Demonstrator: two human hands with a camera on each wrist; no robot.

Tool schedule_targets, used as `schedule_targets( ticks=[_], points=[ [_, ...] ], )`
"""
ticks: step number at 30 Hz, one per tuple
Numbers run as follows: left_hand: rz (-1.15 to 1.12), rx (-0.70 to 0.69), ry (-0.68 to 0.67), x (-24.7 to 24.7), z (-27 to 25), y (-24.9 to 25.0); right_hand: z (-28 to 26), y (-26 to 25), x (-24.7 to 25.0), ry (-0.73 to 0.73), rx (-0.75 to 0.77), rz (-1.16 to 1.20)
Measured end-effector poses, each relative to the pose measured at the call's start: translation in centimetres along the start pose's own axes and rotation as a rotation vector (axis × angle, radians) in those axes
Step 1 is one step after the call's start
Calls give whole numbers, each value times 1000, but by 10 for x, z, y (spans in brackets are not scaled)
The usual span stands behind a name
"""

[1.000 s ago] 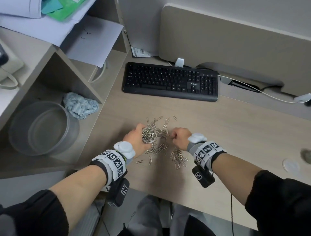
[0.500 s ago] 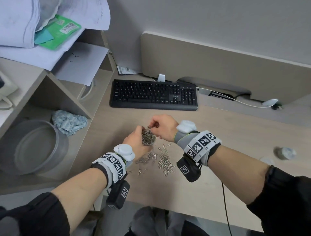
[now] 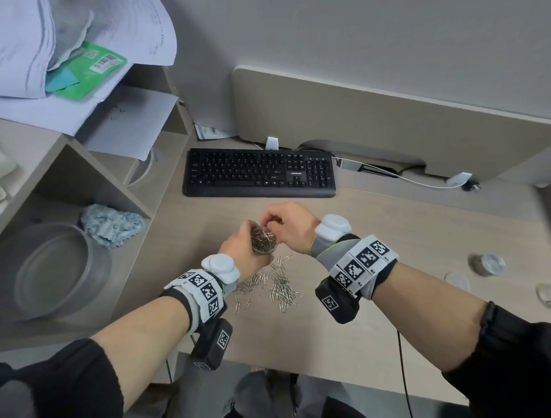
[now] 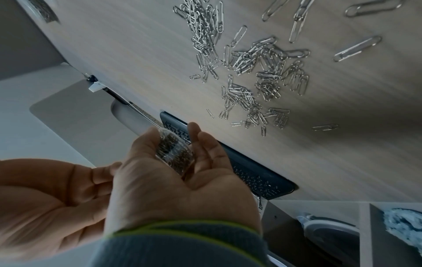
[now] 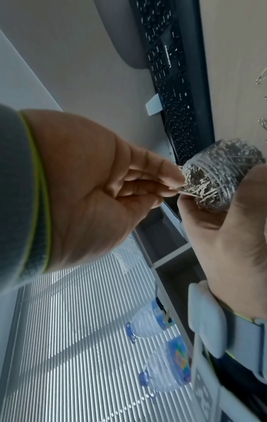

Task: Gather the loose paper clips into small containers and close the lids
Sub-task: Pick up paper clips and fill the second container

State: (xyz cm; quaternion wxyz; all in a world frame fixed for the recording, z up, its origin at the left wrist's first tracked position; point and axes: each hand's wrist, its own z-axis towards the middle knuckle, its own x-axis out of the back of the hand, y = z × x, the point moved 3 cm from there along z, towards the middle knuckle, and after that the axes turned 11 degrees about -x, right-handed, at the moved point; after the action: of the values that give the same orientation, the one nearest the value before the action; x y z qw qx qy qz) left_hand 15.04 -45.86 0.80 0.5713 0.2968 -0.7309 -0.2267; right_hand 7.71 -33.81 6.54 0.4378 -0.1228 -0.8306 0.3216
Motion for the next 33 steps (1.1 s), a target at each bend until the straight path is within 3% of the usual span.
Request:
schedule_targets(
  ticks=[7,12,19,33],
  points=[
    [-19,-5,-2,-3,2,16,-3,12,8,-42,-37,175],
    [-31,-10,11,-2,2,21,8,22,25,162,-26,87],
    [-44,-37,12,-1,3,26,8,35,5,70,-94,-24],
    [-17,-42,-11,-5,7,28,1,36,14,96,26,-62]
  ],
)
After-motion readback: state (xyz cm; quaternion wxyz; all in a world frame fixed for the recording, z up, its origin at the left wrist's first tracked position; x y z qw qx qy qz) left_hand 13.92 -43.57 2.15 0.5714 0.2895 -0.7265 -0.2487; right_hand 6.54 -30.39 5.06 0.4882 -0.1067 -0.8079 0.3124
